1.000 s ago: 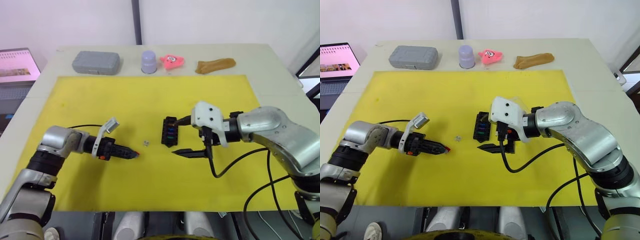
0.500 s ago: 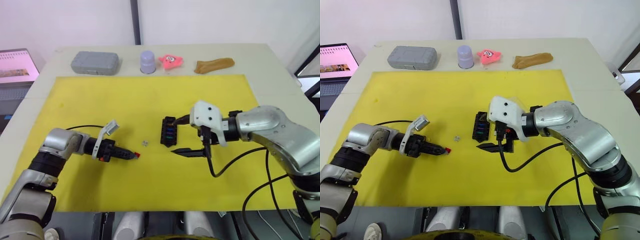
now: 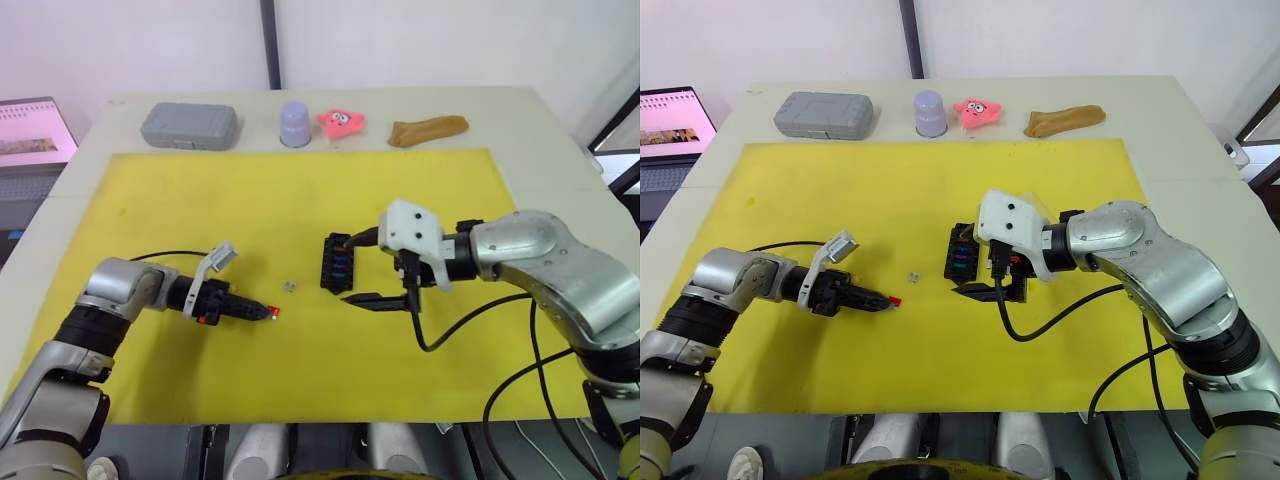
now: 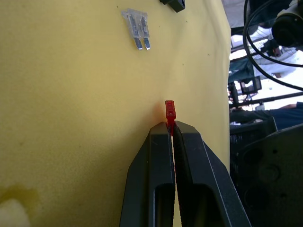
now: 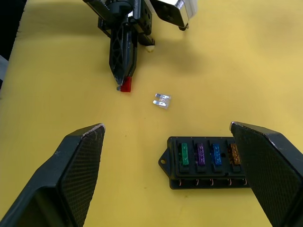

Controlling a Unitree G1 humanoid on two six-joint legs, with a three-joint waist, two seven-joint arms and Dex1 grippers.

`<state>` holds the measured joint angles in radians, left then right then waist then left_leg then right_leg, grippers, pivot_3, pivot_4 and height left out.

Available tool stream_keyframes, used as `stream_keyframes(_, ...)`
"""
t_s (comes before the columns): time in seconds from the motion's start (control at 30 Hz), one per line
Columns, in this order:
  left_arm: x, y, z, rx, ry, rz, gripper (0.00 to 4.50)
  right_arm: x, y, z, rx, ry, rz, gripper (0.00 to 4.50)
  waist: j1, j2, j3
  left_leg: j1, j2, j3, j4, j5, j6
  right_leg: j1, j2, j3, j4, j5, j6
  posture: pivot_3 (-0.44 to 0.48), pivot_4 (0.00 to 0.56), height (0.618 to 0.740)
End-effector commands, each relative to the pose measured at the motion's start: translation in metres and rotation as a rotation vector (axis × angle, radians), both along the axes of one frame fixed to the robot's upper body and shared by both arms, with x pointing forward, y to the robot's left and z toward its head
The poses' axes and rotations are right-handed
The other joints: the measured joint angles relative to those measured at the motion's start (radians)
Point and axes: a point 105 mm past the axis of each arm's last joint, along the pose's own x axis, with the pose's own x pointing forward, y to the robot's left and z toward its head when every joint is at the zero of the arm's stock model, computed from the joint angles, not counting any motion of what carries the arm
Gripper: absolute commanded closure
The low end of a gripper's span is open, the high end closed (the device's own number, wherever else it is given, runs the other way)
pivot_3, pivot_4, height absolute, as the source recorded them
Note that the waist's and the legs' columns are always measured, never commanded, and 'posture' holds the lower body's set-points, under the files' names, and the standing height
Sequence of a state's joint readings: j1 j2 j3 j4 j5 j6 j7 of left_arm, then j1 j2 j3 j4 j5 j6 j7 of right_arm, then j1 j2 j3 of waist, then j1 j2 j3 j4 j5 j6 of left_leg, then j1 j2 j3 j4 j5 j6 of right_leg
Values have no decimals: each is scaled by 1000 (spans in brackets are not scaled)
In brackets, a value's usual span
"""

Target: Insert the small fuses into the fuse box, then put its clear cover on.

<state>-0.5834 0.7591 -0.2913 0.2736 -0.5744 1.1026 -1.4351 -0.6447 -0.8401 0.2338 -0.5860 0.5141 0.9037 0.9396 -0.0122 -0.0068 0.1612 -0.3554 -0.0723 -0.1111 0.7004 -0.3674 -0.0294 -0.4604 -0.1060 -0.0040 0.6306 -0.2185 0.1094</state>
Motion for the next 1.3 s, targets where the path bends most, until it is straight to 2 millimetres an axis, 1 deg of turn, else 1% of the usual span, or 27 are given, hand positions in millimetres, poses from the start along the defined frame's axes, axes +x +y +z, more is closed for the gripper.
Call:
stream_keyframes(0.03, 1, 6, -3, 27, -15, 23, 4326, -2, 5, 8, 11, -47, 29, 0, 0, 0, 0, 0, 0, 0, 0, 0, 0, 0, 0, 0, 0, 0, 0, 0, 150, 740)
stream_keyframes(0.27, 2, 2, 13, -24, -127, 7, 4326, -3, 4, 7, 16, -32, 25, 0, 1, 0, 0, 0, 0, 0, 0, 0, 0, 0, 0, 0, 0, 0, 0, 0, 150, 740)
stream_keyframes(0.33, 1, -2, 22, -51, -175, -11, 4326, -3, 4, 8, 21, -28, 23, 0, 1, 0, 0, 0, 0, 0, 0, 0, 0, 0, 0, 0, 0, 0, 0, 0, 150, 740)
stream_keyframes(0.4, -1, -9, 35, -79, -253, -41, 4326, -5, 4, 9, 39, -12, 24, 0, 1, 0, 0, -1, 1, 0, 0, 0, 0, -1, 0, 0, 0, 0, 0, 0, 150, 740)
stream_keyframes(0.47, -4, -17, 55, -125, -344, -85, 4326, -7, 6, 11, 76, 23, 23, 0, 2, 0, 0, -1, 1, 0, 0, 0, 0, -1, 0, 0, 0, 0, 0, 0, 150, 740)
stream_keyframes(0.57, -3, -30, 83, -181, -552, -133, 4326, -12, 10, 17, 187, 150, 12, 0, 3, 0, 0, -1, 2, -1, 0, 0, 0, -1, -1, 0, 0, 0, 0, 0, 150, 740)
stream_keyframes(0.67, 1, -39, 101, -180, -727, -169, 4326, -10, 11, 22, 268, 263, -29, 0, 2, 0, 0, -1, 2, -1, 0, 0, 0, 0, -2, 0, 0, 0, 0, 0, 150, 740)
stream_keyframes(0.73, 3, -45, 110, -183, -808, -197, 4326, -8, 11, 27, 318, 325, -45, 0, 2, 0, 0, -1, 2, -1, 0, 0, 0, 0, -2, 0, 0, 0, 0, 0, 150, 740)
stream_keyframes(0.87, 8, -54, 120, -187, -905, -230, 4326, -4, 13, 36, 379, 396, -60, 0, 0, 0, 0, -1, 1, -1, 0, 0, 0, -1, -1, 0, 0, 0, 0, 0, 150, 740)
stream_keyframes(0.97, 10, -58, 124, -193, -935, -239, 4326, -4, 15, 40, 406, 431, -57, 0, 0, 0, 0, -1, 1, -1, 0, 0, 0, -1, -1, 0, 0, 0, 0, 0, 150, 740)
stream_keyframes(1.03, 11, -59, 123, -196, -940, -240, 4500, -4, 16, 38, 399, 436, -68, 568, -1, 0, 0, -1, 1, -1, 0, 0, 0, -1, -1, 0, 0, 0, 0, 0, 150, 740)
stream_keyframes(1.07, 11, -60, 123, -196, -942, -243, 4500, -3, 17, 37, 396, 435, -76, 803, -1, 0, 0, -1, 1, -1, 0, 0, 0, -1, -1, 0, 0, 0, 0, 0, 150, 740)
stream_keyframes(1.3, 11, -62, 123, -204, -946, -246, 4500, 0, 19, 34, 393, 428, -98, 803, -2, 0, 0, -1, 0, -1, 0, 0, 0, -1, -1, 0, 0, 0, 0, 0, 150, 740)
